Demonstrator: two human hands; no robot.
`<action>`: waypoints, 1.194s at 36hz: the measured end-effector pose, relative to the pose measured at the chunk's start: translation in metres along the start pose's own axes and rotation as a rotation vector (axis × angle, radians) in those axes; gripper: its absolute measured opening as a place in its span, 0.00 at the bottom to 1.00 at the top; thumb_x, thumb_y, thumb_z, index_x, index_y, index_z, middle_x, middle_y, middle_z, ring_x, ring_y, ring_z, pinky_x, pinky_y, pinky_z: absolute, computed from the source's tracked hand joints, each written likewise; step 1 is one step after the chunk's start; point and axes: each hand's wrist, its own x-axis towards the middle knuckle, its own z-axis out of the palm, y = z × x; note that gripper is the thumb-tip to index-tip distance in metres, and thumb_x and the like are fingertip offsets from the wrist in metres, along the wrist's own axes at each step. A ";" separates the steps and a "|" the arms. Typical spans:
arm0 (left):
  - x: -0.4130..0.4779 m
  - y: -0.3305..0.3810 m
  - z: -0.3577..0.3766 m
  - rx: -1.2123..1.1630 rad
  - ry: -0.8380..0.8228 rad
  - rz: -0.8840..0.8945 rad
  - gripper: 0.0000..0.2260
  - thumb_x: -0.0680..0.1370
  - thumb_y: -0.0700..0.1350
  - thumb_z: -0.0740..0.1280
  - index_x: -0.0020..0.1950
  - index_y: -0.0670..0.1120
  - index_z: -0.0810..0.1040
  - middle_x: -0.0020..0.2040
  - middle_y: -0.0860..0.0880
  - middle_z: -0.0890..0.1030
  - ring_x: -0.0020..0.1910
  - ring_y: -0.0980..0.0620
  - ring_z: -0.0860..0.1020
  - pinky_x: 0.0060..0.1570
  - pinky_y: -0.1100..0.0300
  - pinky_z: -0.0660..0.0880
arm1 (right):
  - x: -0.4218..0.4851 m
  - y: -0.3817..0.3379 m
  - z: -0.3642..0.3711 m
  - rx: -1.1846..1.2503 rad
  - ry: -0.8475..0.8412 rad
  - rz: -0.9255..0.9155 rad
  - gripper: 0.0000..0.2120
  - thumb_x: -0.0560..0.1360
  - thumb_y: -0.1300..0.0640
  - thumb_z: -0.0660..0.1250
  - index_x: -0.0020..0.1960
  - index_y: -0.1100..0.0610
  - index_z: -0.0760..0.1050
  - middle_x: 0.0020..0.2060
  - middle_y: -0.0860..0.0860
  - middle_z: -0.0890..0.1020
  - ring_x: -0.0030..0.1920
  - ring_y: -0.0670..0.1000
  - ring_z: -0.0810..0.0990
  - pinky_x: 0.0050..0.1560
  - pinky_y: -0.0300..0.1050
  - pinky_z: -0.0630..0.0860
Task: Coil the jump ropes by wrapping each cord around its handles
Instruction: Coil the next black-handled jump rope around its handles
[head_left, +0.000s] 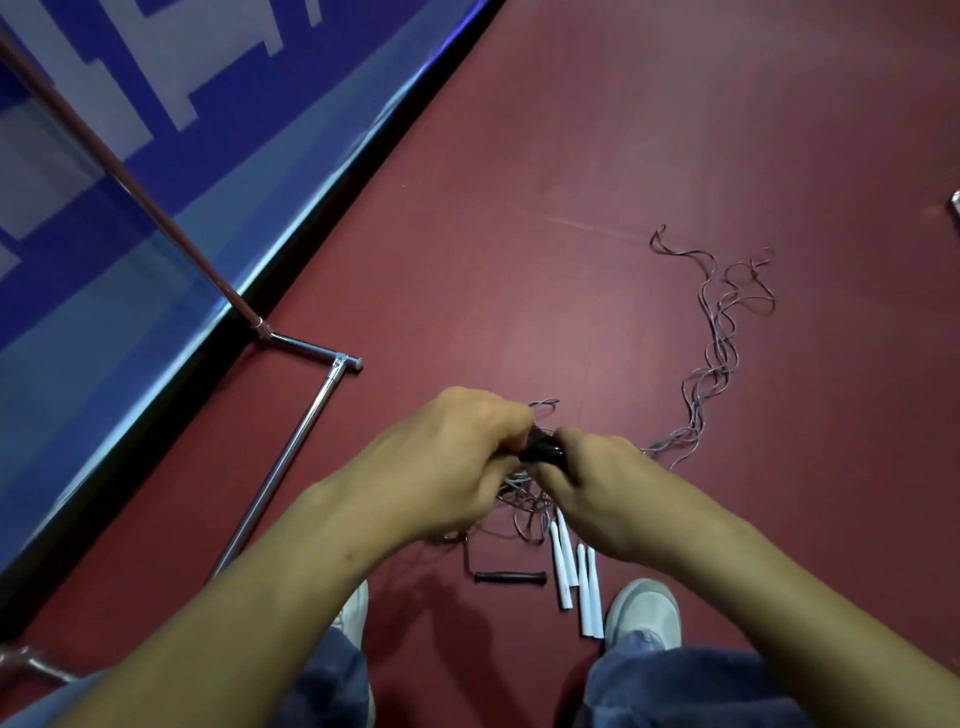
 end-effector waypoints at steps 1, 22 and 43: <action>0.000 0.001 0.000 -0.036 0.036 -0.004 0.07 0.75 0.44 0.70 0.39 0.50 0.74 0.33 0.55 0.72 0.33 0.52 0.70 0.34 0.52 0.73 | 0.000 0.000 -0.002 0.016 0.020 0.000 0.12 0.82 0.44 0.58 0.52 0.53 0.70 0.48 0.57 0.81 0.46 0.61 0.77 0.46 0.54 0.75; 0.006 0.015 -0.008 -1.089 -0.168 -0.400 0.10 0.82 0.43 0.65 0.44 0.44 0.82 0.37 0.41 0.82 0.37 0.47 0.78 0.43 0.57 0.77 | -0.020 -0.002 -0.031 0.338 0.286 -0.119 0.06 0.80 0.45 0.63 0.51 0.45 0.75 0.35 0.48 0.81 0.35 0.47 0.77 0.37 0.43 0.72; 0.007 0.015 -0.015 -1.010 -0.232 -0.248 0.12 0.76 0.50 0.73 0.51 0.43 0.86 0.37 0.43 0.81 0.34 0.46 0.74 0.37 0.56 0.72 | -0.048 -0.024 -0.060 1.079 -0.351 -0.038 0.15 0.71 0.44 0.73 0.31 0.48 0.73 0.25 0.50 0.59 0.23 0.46 0.55 0.24 0.34 0.57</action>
